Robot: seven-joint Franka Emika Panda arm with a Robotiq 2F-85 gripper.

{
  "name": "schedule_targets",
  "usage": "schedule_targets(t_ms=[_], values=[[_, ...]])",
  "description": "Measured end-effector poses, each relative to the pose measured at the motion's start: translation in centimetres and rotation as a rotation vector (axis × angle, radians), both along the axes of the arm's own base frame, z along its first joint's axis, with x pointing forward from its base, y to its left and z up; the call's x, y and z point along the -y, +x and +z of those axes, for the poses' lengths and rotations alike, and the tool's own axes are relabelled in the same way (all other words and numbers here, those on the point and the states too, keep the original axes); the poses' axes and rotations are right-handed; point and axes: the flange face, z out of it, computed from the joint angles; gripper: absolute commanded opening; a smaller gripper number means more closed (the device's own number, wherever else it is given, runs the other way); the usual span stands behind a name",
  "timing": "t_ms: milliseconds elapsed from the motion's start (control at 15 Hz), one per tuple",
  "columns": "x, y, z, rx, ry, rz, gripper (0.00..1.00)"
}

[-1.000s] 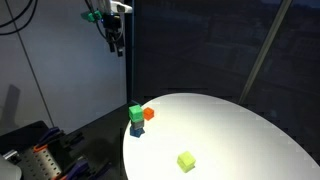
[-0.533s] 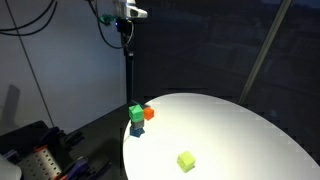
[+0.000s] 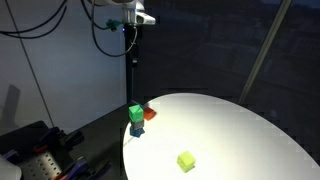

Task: Unstack the dark green toy block from the grey toy block

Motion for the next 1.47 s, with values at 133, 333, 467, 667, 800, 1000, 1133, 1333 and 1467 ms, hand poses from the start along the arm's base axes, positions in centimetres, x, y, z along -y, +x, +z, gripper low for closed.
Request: schedule_targets(t_ms=[133, 333, 467, 667, 800, 1000, 1133, 1333, 1467], values=[[0.8, -0.1, -0.4, -0.006, 0.001, -0.029, 1.0], [1.4, 0.2, -1.4, 0.009, 0.001, -0.046, 1.0], [1.5, 0.7, -2.4, 0.031, 0.0, -0.047, 1.0], [1.5, 1.3, -4.3, 0.053, -0.001, -0.048, 1.0], [1.5, 1.5, -5.5, 0.047, -0.001, -0.05, 1.0], [1.3, 1.6, -7.1, 0.025, 0.0, -0.05, 1.0], [1.2, 1.5, -7.9, 0.009, 0.001, -0.049, 1.0], [1.2, 1.4, -8.4, -0.001, 0.001, -0.049, 1.0], [1.2, 1.4, -8.5, -0.002, 0.001, -0.049, 1.0]])
